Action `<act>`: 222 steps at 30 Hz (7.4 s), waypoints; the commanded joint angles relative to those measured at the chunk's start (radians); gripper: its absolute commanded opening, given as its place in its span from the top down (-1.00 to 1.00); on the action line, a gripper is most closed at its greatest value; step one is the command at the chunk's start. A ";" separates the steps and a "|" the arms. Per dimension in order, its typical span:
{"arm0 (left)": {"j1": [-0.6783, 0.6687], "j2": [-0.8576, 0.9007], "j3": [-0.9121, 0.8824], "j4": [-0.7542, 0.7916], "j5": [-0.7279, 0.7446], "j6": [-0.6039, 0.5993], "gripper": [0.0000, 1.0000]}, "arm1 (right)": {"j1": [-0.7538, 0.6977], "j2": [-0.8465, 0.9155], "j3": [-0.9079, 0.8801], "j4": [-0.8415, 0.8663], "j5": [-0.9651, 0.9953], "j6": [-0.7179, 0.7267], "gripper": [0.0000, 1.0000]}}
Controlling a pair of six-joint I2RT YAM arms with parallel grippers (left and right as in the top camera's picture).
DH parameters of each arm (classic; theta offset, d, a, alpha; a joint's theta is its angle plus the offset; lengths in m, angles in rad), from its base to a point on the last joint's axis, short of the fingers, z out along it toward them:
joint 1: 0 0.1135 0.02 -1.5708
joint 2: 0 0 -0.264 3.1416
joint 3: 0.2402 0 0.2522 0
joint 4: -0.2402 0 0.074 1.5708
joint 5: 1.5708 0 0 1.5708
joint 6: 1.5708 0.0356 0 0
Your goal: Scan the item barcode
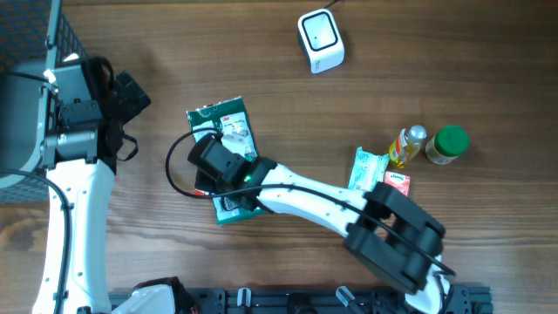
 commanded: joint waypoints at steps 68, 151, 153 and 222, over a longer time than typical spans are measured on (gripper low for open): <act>0.004 -0.001 0.003 0.003 -0.005 0.008 -1.00 | -0.078 -0.172 -0.014 -0.559 0.035 -1.575 0.91; 0.004 -0.001 0.004 0.003 -0.005 0.008 -1.00 | -0.188 -0.029 -0.095 -0.266 -0.222 -1.554 0.91; 0.004 -0.001 0.003 0.003 -0.005 0.008 -1.00 | -0.188 -0.021 -0.095 -0.265 -0.222 -1.554 0.91; 0.004 -0.001 0.003 0.003 -0.005 0.008 -1.00 | -0.199 -0.188 -0.109 -0.382 -0.210 -1.107 0.10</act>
